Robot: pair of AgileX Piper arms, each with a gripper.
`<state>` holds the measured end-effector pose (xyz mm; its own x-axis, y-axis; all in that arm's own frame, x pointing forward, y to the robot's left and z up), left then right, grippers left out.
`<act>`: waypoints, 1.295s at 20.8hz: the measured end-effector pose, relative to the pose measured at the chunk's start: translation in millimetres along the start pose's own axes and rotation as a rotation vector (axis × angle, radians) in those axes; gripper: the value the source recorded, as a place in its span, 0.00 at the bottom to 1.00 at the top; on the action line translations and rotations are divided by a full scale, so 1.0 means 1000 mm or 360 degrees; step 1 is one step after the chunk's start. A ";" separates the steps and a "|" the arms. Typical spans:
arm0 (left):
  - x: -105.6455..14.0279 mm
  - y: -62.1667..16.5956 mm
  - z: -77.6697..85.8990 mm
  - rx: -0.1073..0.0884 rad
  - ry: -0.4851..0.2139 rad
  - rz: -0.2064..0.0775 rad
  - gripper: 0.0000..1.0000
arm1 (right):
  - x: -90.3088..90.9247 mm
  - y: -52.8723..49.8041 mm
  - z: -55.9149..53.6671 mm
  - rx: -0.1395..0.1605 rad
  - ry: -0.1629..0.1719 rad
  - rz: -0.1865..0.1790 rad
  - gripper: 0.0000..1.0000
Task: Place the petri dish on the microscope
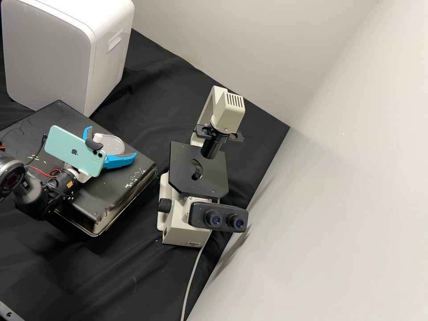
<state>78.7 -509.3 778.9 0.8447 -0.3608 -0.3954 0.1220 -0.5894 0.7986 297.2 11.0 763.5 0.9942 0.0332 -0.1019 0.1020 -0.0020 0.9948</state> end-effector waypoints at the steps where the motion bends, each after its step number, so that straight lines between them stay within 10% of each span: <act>1: 0.000 0.0000 0.000 0.0000 0.0000 0.0000 1.00 | 0.000 0.000 0.000 0.0000 0.0000 0.0000 1.00; 24: 0.001 -0.0009 0.001 -0.0006 0.0002 -0.0008 1.00 | 0.009 -0.002 0.010 0.0002 -0.0036 0.0005 1.00; 25: 0.001 -0.0009 0.001 -0.0006 0.0002 -0.0008 1.00 | 0.009 -0.002 0.010 0.0002 -0.0036 0.0005 0.00; 27: 0.001 -0.0009 0.001 -0.0006 0.0002 -0.0008 1.00 | 0.009 -0.002 0.010 0.0002 -0.0037 0.0004 0.00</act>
<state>78.6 -509.6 777.6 0.8447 -0.3571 -0.3986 0.1281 -0.5883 0.7984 306.5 1.0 760.2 0.9950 0.0097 -0.0998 0.0998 -0.0033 0.9950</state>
